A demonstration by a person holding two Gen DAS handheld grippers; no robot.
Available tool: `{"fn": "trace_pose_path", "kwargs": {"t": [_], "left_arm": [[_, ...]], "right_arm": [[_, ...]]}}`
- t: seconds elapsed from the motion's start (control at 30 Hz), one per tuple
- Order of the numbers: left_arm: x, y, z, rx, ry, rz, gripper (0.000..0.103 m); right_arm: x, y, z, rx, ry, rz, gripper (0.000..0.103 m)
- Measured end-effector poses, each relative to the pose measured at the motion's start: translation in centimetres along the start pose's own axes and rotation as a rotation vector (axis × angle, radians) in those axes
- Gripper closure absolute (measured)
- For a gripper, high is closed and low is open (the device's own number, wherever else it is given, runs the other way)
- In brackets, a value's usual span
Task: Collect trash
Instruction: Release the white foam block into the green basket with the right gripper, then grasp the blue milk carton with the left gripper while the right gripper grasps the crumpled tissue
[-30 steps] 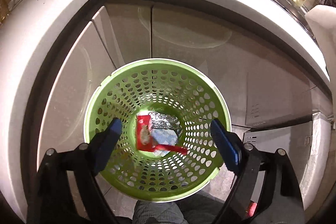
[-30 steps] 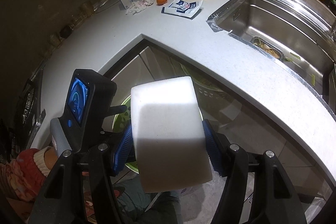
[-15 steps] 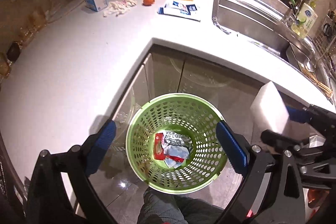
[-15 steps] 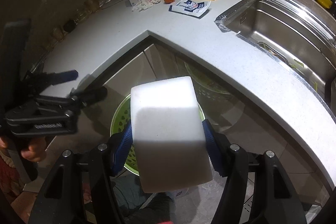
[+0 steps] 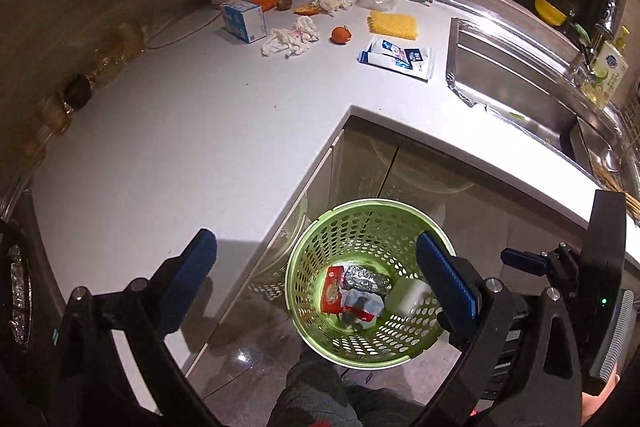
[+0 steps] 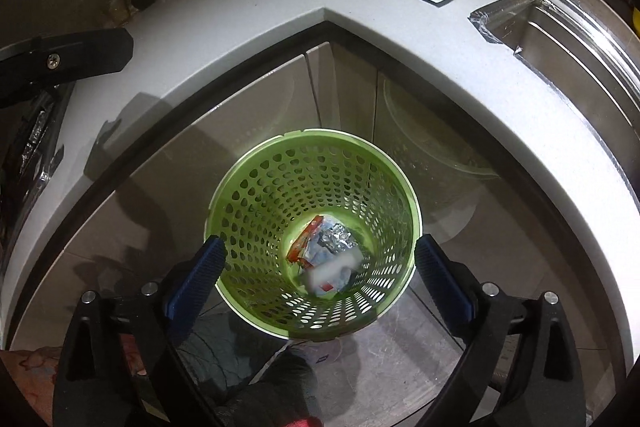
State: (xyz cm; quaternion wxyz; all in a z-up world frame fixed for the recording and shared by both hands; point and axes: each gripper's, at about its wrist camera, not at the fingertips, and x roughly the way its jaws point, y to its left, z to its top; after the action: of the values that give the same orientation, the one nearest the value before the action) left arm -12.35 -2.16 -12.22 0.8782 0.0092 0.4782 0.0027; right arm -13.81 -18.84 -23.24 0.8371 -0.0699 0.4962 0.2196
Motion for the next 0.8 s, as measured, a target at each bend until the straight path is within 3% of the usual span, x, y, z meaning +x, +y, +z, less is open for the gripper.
{"fn": "trace_pose_path", "kwargs": {"t": [0.47,0.8], "left_arm": [[-1.1,1.4,1.0,-0.041,-0.036,0.020,0.008],[0.4,3.4,5.4,-0.049,-0.085,-0.008,0.008]], "right_arm": [[-3.0,0.1,2.6,-0.033,-0.070,-0.047,0.002],[-4.3,-0.7,8.2,-0.024,-0.138,-0.086,0.002]]}}
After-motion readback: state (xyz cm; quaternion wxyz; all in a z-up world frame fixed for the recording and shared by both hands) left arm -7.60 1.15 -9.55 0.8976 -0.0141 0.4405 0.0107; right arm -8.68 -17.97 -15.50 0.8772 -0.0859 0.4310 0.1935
